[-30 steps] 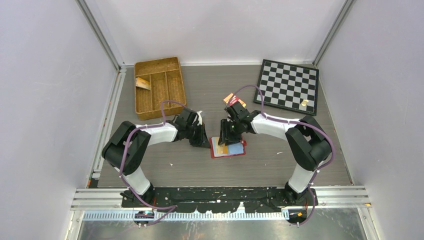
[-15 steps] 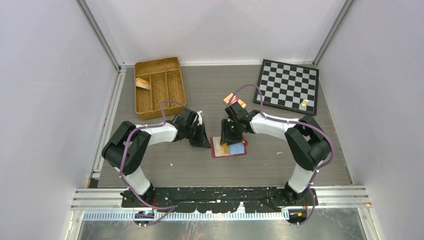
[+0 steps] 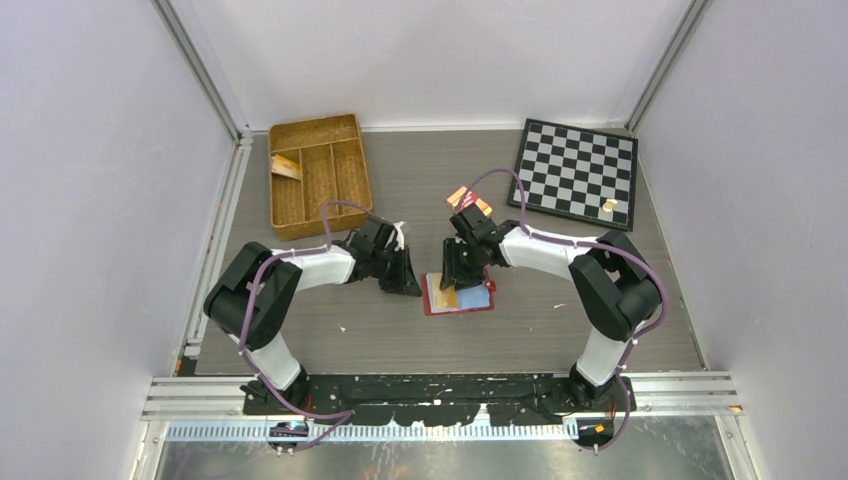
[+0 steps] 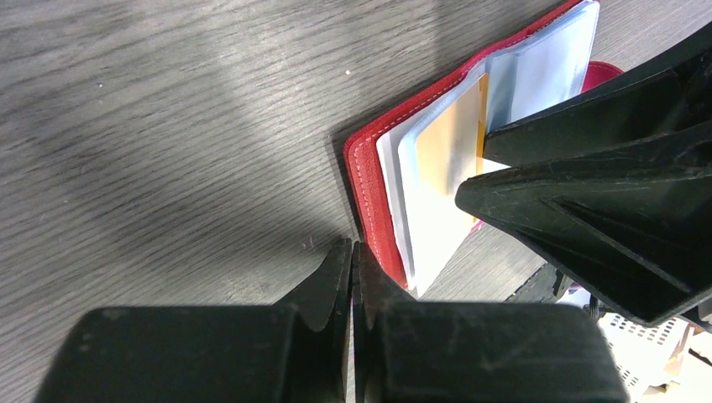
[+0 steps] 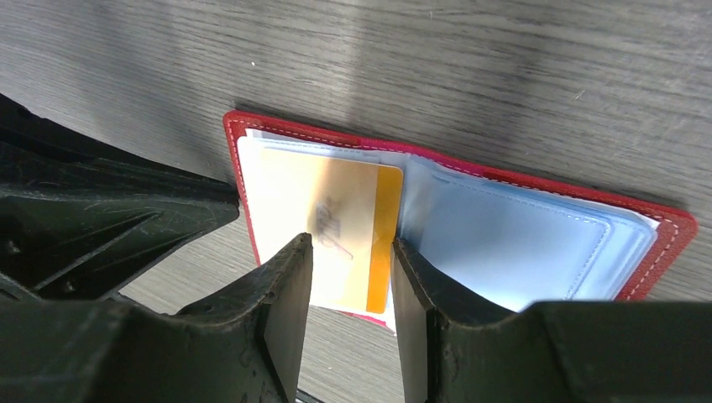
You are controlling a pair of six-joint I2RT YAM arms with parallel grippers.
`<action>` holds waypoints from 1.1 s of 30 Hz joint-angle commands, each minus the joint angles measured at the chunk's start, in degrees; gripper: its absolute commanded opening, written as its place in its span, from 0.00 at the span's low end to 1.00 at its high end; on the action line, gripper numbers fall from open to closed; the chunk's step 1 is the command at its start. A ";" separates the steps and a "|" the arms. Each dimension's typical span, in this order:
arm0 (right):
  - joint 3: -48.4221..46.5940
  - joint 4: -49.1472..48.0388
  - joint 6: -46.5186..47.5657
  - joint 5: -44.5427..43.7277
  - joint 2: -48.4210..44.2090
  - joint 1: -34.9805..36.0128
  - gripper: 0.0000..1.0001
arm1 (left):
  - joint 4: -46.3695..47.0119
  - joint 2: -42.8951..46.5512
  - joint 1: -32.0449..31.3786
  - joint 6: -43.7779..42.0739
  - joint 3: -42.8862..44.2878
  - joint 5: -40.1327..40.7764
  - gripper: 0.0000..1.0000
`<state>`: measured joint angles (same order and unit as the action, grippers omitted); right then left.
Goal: Put the credit cards into the card holder
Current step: Insert the credit card into the card holder.
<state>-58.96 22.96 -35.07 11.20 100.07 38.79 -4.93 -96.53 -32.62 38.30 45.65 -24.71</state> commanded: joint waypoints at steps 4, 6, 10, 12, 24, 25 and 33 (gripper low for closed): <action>-0.32 -4.50 -1.87 3.76 1.62 1.04 0.45 | -0.80 -1.84 -0.33 -1.83 0.76 1.94 0.01; -0.44 -5.42 -2.23 4.68 1.68 1.20 0.45 | -0.79 -1.82 -0.30 -1.83 0.76 2.00 0.00; -0.93 -5.74 -2.48 5.26 1.77 1.50 0.45 | -0.78 -1.86 -0.33 -1.95 0.76 2.14 0.00; -1.25 -4.71 -2.05 4.61 0.99 1.47 0.45 | -1.23 -1.87 -0.34 -2.28 0.80 2.77 0.00; -2.64 7.31 2.04 -5.28 -7.68 -0.11 0.50 | -2.94 -1.83 -0.33 -3.41 1.26 5.02 0.00; -2.04 7.36 2.11 -5.44 -7.89 -0.69 0.50 | -2.90 -1.91 -0.34 -3.41 1.25 4.94 0.00; 1.89 7.36 2.02 -4.95 -8.59 -3.69 0.50 | -2.90 -2.04 -0.33 -3.32 1.22 4.85 0.00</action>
<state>-58.59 29.10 -33.89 7.46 93.51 35.88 -5.58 -96.90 -32.88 37.01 46.59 -23.97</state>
